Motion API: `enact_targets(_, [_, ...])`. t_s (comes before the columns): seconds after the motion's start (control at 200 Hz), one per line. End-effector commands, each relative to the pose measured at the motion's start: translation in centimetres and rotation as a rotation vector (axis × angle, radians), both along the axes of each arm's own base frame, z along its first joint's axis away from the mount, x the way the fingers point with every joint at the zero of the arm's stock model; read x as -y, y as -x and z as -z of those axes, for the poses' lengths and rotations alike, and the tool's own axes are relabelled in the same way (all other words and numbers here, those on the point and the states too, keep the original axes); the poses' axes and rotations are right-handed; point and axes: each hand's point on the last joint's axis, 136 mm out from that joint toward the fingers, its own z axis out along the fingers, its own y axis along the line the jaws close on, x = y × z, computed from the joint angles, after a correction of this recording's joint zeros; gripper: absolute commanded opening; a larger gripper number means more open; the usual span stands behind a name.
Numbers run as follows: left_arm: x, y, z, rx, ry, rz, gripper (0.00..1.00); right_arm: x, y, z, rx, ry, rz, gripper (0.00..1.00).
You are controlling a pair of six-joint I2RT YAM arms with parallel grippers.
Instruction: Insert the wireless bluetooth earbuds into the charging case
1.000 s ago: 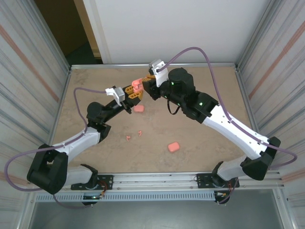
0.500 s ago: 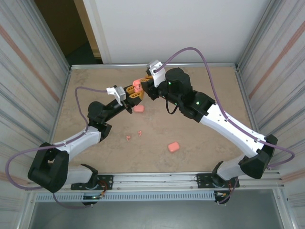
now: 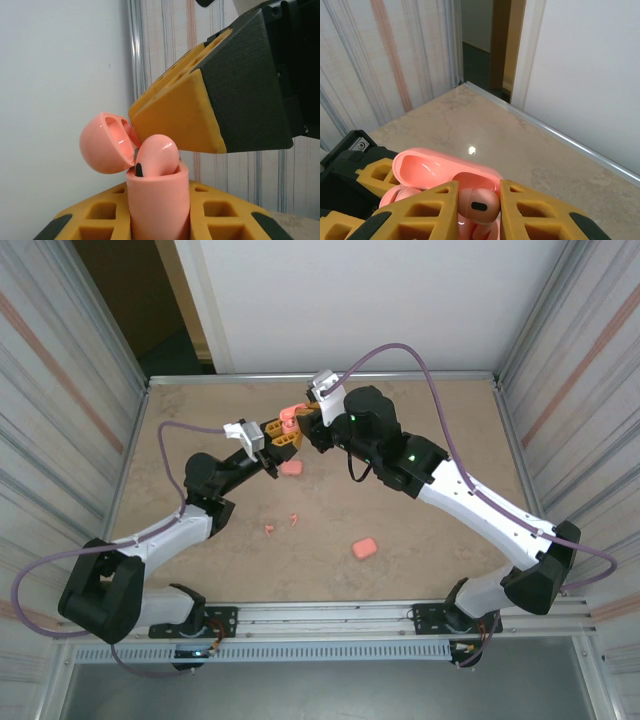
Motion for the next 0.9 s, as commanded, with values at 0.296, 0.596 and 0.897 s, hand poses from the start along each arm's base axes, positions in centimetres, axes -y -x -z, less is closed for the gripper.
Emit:
enact_targets(0.296, [-0.4,1.2,-2.9,0.082,0.053,0.015,0.0,0.0,1.1,-0.5,-0.035,-0.049,-0.029,0.34])
enact_targets(0.596, [-0.3,1.2,-2.9,0.083,0.054,0.015,0.0,0.6,1.5,-3.5,-0.002,-0.103,-0.032,0.44])
enact_targets(0.897, [-0.2,1.0,-2.8,0.079,0.052,0.017,0.0,1.5,2.3,-5.2,-0.036,-0.197,-0.085,0.58])
